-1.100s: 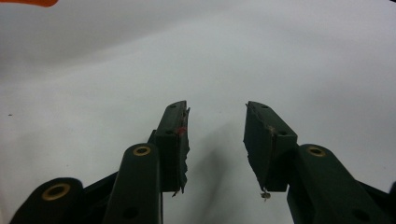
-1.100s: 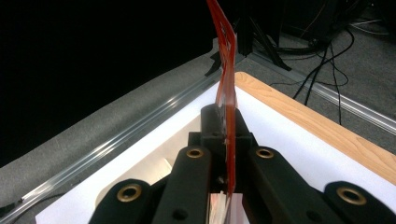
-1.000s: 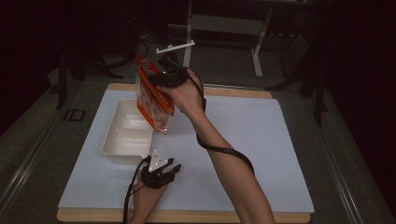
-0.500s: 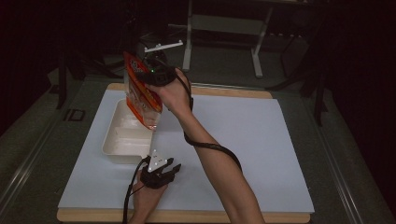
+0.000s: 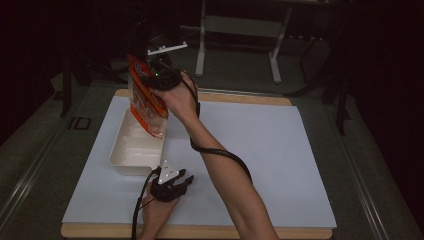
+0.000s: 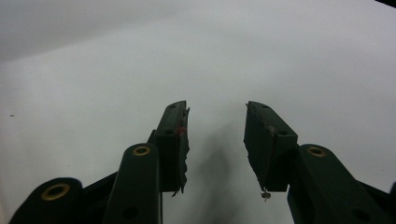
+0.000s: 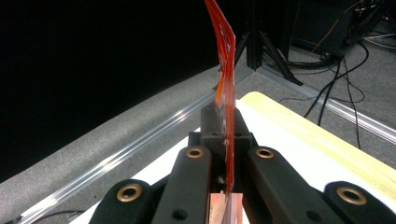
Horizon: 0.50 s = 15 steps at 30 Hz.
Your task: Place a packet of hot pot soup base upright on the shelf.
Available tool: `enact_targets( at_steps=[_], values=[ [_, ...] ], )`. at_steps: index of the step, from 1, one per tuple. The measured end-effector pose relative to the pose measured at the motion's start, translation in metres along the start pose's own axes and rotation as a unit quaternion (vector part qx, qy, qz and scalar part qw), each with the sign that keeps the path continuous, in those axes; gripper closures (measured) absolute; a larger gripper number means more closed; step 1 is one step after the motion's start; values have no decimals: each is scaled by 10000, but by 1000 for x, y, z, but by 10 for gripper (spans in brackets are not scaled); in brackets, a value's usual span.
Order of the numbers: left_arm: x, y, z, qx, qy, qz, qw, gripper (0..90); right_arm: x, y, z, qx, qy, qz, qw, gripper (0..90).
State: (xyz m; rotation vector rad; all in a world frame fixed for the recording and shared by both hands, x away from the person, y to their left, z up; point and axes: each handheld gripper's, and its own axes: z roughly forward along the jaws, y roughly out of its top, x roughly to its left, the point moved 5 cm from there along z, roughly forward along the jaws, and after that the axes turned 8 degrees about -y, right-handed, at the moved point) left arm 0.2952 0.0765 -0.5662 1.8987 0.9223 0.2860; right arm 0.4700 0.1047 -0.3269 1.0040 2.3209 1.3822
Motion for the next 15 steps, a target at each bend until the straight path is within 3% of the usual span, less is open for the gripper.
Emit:
enact_targets(
  at_steps=[6,15],
  values=[
    [0,0,0,-7,-2,-11,10000,594,0,-9,12,212,24,-118,9997,900],
    [0,0,-1,-27,18,28,10000,594,1,-12,26,445,-86,-77,9989,900]
  ],
)
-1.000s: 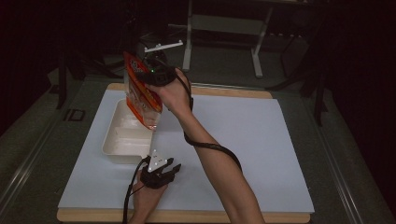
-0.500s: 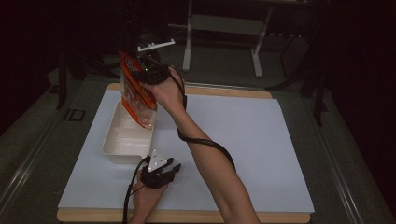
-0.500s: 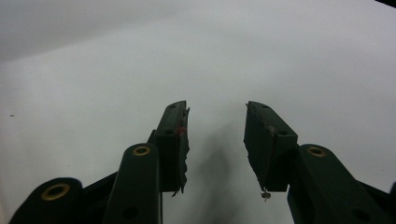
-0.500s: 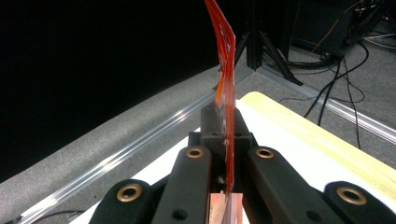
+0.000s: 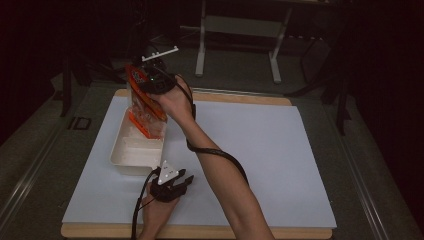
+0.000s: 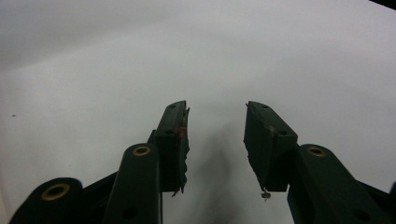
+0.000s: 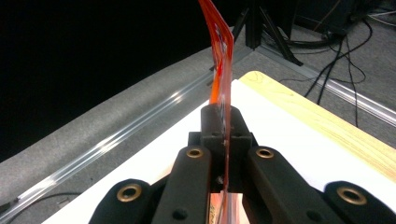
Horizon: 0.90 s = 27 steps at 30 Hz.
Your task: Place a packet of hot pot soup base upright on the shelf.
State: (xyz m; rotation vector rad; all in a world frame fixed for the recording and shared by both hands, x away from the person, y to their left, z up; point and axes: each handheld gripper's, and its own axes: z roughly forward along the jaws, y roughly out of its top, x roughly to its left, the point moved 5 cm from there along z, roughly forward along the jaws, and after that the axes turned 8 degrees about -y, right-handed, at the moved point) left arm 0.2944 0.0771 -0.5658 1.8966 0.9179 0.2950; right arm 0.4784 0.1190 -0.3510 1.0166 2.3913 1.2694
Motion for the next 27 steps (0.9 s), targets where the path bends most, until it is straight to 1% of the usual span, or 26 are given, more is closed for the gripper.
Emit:
enact_targets(
  at_steps=[5,11,13,14,18,22,23,25,27],
  values=[
    [0,0,0,-9,-1,17,10000,594,-4,-2,11,129,-56,133,9998,900],
    [0,0,0,-16,-8,10,10000,594,-6,-9,29,286,4,377,9989,900],
    [0,0,0,-15,-13,8,10000,594,-6,-11,35,330,42,500,9982,900],
    [0,0,0,-20,-16,-1,10000,594,-5,-11,38,357,37,507,9981,900],
    [0,0,-1,-32,-20,-8,10000,594,-1,-12,45,454,-123,351,9983,900],
    [0,0,-1,-42,-10,-7,10000,594,0,-13,52,572,-220,338,9975,900],
    [0,0,-1,-44,-17,-11,10000,594,1,-14,53,604,-250,294,9974,900],
    [0,0,-1,-58,-12,-22,10000,594,5,-15,58,629,-460,40,9969,900],
    [0,0,-1,-61,-4,-27,10000,594,8,-16,61,673,-553,-87,9962,900]
  ],
)
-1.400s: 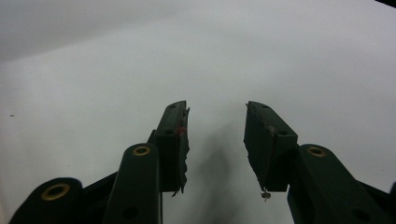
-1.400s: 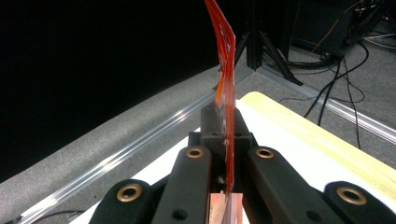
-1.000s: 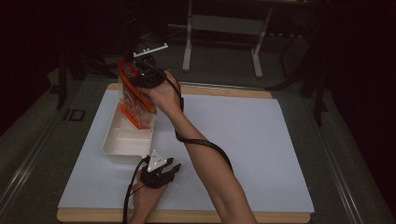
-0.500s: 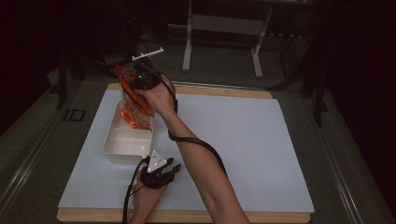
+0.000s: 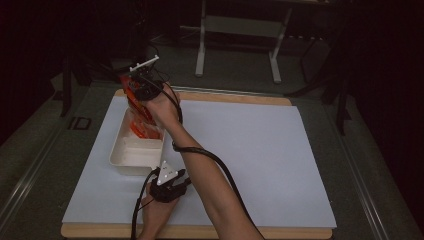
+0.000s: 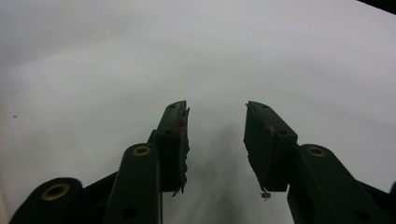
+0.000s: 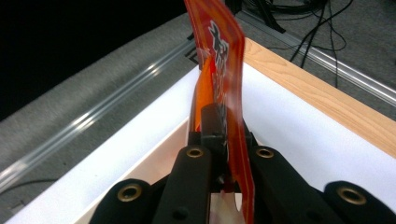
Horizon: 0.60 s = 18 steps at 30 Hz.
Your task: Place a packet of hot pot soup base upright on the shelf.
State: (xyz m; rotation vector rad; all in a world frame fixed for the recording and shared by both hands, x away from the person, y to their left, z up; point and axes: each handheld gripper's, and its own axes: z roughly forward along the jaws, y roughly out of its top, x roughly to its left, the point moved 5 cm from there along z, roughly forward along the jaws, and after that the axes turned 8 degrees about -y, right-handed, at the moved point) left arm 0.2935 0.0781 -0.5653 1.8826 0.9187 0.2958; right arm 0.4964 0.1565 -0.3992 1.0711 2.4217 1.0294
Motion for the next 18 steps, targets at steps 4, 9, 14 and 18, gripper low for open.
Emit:
enact_targets(
  at_steps=[4,9,14,18],
  values=[
    [0,0,0,-3,-5,-3,10000,594,1,-1,4,77,-161,-129,9998,900],
    [0,0,0,-3,-9,-1,10000,594,3,-3,9,148,-232,-220,9994,900],
    [-1,0,-1,2,-9,8,10000,594,4,-4,7,126,-118,-88,9998,900],
    [-1,0,-1,-2,-5,6,10000,594,2,-2,4,94,-21,38,9999,886]
  ],
)
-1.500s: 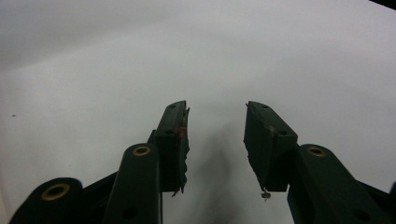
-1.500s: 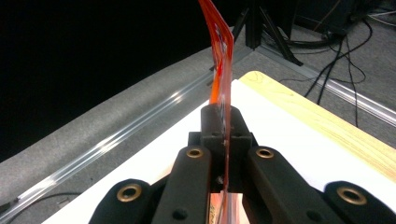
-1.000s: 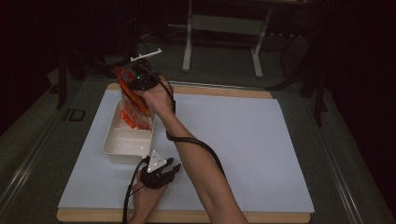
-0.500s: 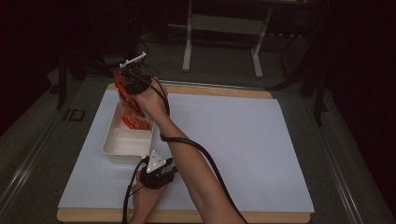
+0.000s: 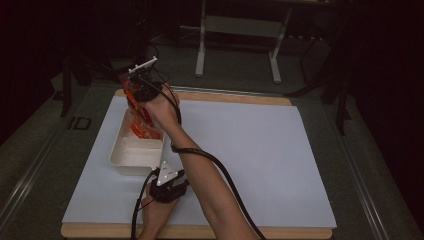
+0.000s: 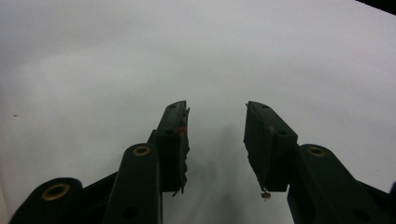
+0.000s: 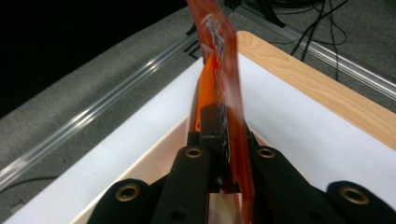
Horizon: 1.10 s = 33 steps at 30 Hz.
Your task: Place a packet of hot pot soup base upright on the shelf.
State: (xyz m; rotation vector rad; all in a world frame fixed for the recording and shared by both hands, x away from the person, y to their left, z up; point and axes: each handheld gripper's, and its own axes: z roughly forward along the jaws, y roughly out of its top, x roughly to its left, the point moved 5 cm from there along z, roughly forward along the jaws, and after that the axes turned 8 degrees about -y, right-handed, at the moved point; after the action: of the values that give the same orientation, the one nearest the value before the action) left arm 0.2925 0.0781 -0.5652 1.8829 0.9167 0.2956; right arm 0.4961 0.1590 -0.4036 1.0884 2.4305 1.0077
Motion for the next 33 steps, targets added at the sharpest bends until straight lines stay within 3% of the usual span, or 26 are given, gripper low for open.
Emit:
enact_targets(
  at_steps=[12,33],
  values=[
    [0,0,1,-5,2,-2,10000,594,10,-6,-15,94,221,-269,9994,715],
    [1,1,1,-2,28,-26,10000,591,20,-35,-78,-93,222,-992,9948,678]
  ],
)
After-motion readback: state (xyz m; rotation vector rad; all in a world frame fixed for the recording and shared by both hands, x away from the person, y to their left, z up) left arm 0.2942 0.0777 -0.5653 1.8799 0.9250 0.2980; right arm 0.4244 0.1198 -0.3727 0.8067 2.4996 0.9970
